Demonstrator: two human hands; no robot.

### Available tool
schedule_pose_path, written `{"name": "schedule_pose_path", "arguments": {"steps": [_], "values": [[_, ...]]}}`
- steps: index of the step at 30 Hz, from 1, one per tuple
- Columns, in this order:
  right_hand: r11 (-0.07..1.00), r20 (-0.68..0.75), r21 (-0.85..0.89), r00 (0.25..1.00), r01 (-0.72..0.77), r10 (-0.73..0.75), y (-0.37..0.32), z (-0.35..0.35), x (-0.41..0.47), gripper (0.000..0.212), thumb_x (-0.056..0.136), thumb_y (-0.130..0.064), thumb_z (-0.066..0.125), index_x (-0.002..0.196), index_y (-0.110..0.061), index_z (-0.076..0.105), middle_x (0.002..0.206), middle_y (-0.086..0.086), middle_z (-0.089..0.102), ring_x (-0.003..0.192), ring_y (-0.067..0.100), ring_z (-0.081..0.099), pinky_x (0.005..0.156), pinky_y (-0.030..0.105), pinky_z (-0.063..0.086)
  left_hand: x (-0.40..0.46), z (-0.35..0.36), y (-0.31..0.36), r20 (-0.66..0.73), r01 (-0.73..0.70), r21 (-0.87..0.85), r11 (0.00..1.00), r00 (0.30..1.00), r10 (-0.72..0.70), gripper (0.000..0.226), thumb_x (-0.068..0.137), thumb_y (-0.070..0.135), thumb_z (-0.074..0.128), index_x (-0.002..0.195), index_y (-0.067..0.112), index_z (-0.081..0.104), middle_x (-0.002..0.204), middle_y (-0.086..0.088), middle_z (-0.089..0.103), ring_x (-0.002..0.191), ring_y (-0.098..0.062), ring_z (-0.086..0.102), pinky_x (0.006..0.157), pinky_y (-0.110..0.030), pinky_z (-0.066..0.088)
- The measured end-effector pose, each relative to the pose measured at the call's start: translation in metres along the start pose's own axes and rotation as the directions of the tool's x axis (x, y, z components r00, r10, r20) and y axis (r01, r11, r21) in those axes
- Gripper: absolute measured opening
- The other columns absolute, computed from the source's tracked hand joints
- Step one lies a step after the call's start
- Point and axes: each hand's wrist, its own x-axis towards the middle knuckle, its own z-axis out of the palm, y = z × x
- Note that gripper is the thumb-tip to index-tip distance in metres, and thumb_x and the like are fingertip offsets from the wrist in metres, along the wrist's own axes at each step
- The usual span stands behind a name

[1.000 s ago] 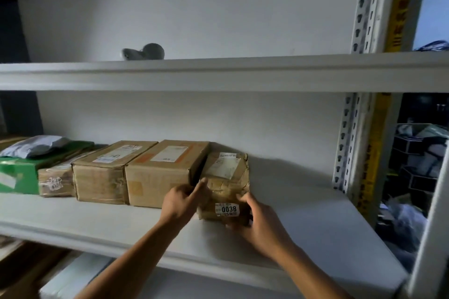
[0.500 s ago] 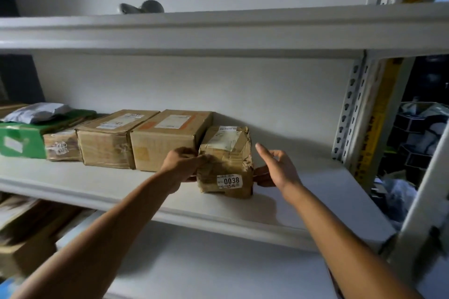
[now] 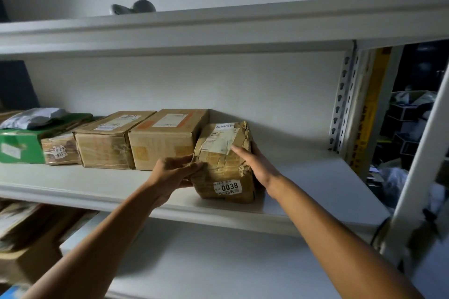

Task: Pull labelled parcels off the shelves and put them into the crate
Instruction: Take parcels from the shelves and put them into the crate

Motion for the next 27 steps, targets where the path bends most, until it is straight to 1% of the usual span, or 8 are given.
{"name": "schedule_pose_path", "arguments": {"steps": [7,11,13,16,18,21,24,27], "values": [[0.991,-0.010,0.130,1.000,0.028,-0.027,-0.001,0.000,-0.004,0.063,0.084,-0.033,0.079,0.141,-0.037,0.051,0.116,-0.003,0.075,0.104,0.021,0.072,0.089,0.039,0.059,-0.008,0.002,-0.004,0.012,-0.077,-0.016,0.997,0.997,0.077,0.046,0.067,0.028,0.078,0.110,0.012,0.073,0.103,-0.009,0.077,0.090,-0.019,0.075,0.068,-0.028,0.061],[0.972,-0.106,0.231,0.994,0.039,-0.015,0.005,-0.008,-0.007,0.089,0.074,-0.019,0.087,0.150,-0.034,0.043,0.118,0.006,0.074,0.101,0.025,0.074,0.091,0.044,0.059,-0.011,0.004,-0.001,-0.002,-0.123,0.053,0.991,0.992,0.123,0.046,0.073,0.028,0.077,0.115,0.010,0.072,0.104,-0.010,0.077,0.097,-0.025,0.074,0.077,-0.037,0.062],[0.956,-0.141,0.290,0.990,0.049,-0.007,0.011,-0.013,-0.014,0.096,0.073,-0.014,0.086,0.153,-0.029,0.038,0.119,0.009,0.073,0.101,0.027,0.074,0.086,0.044,0.061,-0.013,0.006,0.000,-0.017,-0.155,0.095,0.983,0.987,0.157,0.048,0.073,0.034,0.079,0.113,0.008,0.072,0.100,-0.011,0.077,0.096,-0.027,0.074,0.078,-0.037,0.062],[0.929,-0.151,0.362,0.988,0.070,-0.015,0.014,-0.015,-0.026,0.077,0.079,-0.006,0.079,0.146,-0.028,0.048,0.111,0.011,0.075,0.097,0.030,0.074,0.070,0.037,0.062,-0.014,0.012,0.002,-0.010,-0.128,0.156,0.980,0.991,0.131,0.066,0.066,0.060,0.084,0.106,0.008,0.072,0.095,-0.010,0.077,0.093,-0.026,0.073,0.069,-0.030,0.061],[0.912,-0.110,0.402,0.993,0.080,-0.039,0.012,-0.019,-0.033,0.063,0.084,-0.004,0.074,0.137,-0.032,0.055,0.110,0.014,0.075,0.099,0.034,0.073,0.074,0.041,0.062,-0.012,0.016,0.002,-0.021,-0.089,0.170,0.982,0.995,0.093,0.088,0.050,0.077,0.077,0.109,0.011,0.070,0.101,-0.011,0.074,0.098,-0.025,0.071,0.066,-0.029,0.060],[0.908,0.077,0.410,0.989,0.083,-0.125,0.006,-0.034,-0.044,0.066,0.090,-0.007,0.068,0.148,-0.028,0.046,0.128,0.019,0.067,0.116,0.042,0.065,0.096,0.056,0.053,-0.006,0.021,0.001,-0.018,-0.019,0.123,0.992,1.000,0.021,0.113,0.036,0.091,0.072,0.120,0.017,0.060,0.113,-0.015,0.068,0.099,-0.028,0.071,0.064,-0.031,0.060],[0.937,0.238,0.320,0.945,0.142,-0.225,-0.002,-0.050,-0.049,0.072,0.091,-0.008,0.065,0.154,-0.030,0.037,0.137,0.019,0.062,0.121,0.045,0.061,0.096,0.053,0.053,-0.001,0.022,0.005,0.102,0.114,-0.018,0.993,0.989,-0.111,0.106,0.052,0.084,0.071,0.132,0.018,0.052,0.114,-0.024,0.067,0.095,-0.041,0.072,0.071,-0.045,0.060],[0.965,0.283,0.219,0.937,0.148,-0.207,-0.012,-0.057,-0.047,0.084,0.084,-0.008,0.069,0.156,-0.033,0.031,0.132,0.016,0.066,0.114,0.043,0.066,0.087,0.047,0.058,-0.001,0.018,-0.001,0.156,0.121,-0.160,0.980,0.983,-0.096,0.102,0.062,0.064,0.080,0.140,0.011,0.042,0.102,-0.021,0.066,0.087,-0.040,0.068,0.072,-0.050,0.057]]}}
